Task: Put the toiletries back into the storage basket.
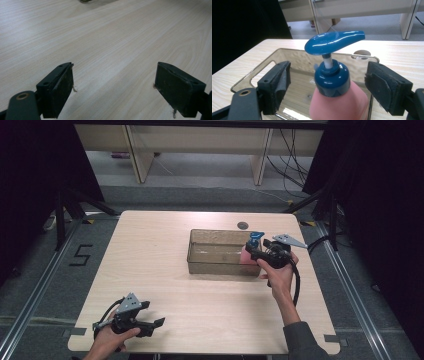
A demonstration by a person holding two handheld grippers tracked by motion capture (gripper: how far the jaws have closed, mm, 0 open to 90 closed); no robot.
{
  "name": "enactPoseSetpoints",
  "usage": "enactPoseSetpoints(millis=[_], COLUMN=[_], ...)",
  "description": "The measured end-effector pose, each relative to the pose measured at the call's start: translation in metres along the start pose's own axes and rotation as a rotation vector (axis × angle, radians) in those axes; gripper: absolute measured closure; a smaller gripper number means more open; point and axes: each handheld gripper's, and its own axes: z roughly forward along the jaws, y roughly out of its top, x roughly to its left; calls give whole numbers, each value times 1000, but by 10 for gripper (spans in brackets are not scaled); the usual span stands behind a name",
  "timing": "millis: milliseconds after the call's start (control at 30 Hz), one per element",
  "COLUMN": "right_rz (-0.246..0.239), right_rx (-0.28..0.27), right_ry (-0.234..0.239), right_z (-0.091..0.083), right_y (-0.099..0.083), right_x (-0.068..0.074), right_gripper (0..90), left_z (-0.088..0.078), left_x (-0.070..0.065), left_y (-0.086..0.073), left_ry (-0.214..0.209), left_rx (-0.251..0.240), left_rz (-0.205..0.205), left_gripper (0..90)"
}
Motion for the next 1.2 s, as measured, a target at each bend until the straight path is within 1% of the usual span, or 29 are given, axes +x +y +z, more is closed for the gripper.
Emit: enactPoseSetpoints(millis=[33, 67, 100, 233, 267, 300, 367, 433, 467, 500, 567, 600, 633, 667, 700, 733, 767, 833, 867, 900, 933, 967, 1000, 1033, 1067, 1100, 1133, 1167, 1200], right_rz=[-22, -5, -25, -12, -35, 20, -12, 20, 20, -1, 12, -3, 11, -2, 11, 0, -4, 22, 20, -1, -11, 9, 10, -9, 17, -12, -14, 2, -24], right_rx=[-8, -10, -3, 0, -3, 11, 0, 5, 9, 3, -6, -11, -2, 3, 8, 6, 3, 6, 1, 5, -14, -11, -13, -16, -4, -1, 7, 10, 8], right_ry=[7, 5, -5, 3, -4, 4, 3, 2, 5, 7, 10, 10, 6, 1, -3, 18, 11, 2, 10, 3, 13, 12, 12, 11, 7, 6, -2, 0, 3], right_z=[0, 0, -1, -3, -3, -4, -4, -5, -6, -5, -5, -5, -6, -7, -7, -7, -8, -10, -11, -11, -11, -12, -13, -13, -15, -16, -17, -18, -18], right_y=[0, 0, 1, 0, 0, 0, -1, -1, -1, 0, -1, -1, -1, -1, -1, -1, -2, -3, -3, -3, -4, -4, -4, -5, -6, -6, -6, -7, -7], right_x=[-2, -1, -1, 0, -1, 3, 1, 4, 5, 3, 5, 4, 4, 4, 4, 3, 2, 6, 6, 6, 5, 6, 7, 6, 8, 5, 6, 8, 6], right_gripper=[213, 213, 213, 213, 212, 210, 210, 211, 211, 211, 212, 212, 212, 212, 212, 212, 212, 212, 212, 212, 212, 212, 213, 212, 212, 212, 212, 212, 210], left_z=[0, 0, 0, 0, 0, 0, 0, 0, 0, 0, 0, 0, 0, 0, 0, 0, 1, 1, 0, 0, 0, 1, 1, 0, 1, 0, 0, 1, 0], left_x=[0, 0, 0, 0, 0, 0, -1, -1, -1, -1, 0, 1, 0, 0, 0, 0, 0, -1, 0, 0, 0, -1, -1, 0, 0, 0, 0, 0, 0], left_y=[0, 0, 0, 0, 0, 0, 0, 0, 0, 0, 0, 0, 0, 0, 0, 0, 0, -1, 0, 0, 0, 0, 0, 0, 0, 0, 0, 0, 0], left_ry=[3, 3, 3, 4, 9, 9, 7, 4, 4, 7, 9, 5, 9, 8, 10, 5, 3, 7, 3, 4, 5, 8, 8, 9, 3, -2, 0, 5, 6], left_rx=[0, 2, 2, -7, -1, -2, -5, -13, -13, -8, -6, -3, -1, -3, 0, -10, -12, -19, -14, -13, -10, -15, -15, -11, -8, 2, -1, -10, -11], left_rz=[-1, -1, 0, 0, 1, 0, -2, -4, -3, -4, -1, 6, 7, 8, 11, 7, 7, 4, 2, 2, 5, 2, 3, 6, 8, 9, 9, 7, 6], left_gripper=[148, 149, 149, 149, 149, 148, 149, 149, 149, 149, 148, 148, 148, 149, 148, 149, 149, 149, 149, 149, 149, 149, 149, 149, 149, 148, 149, 149, 149])
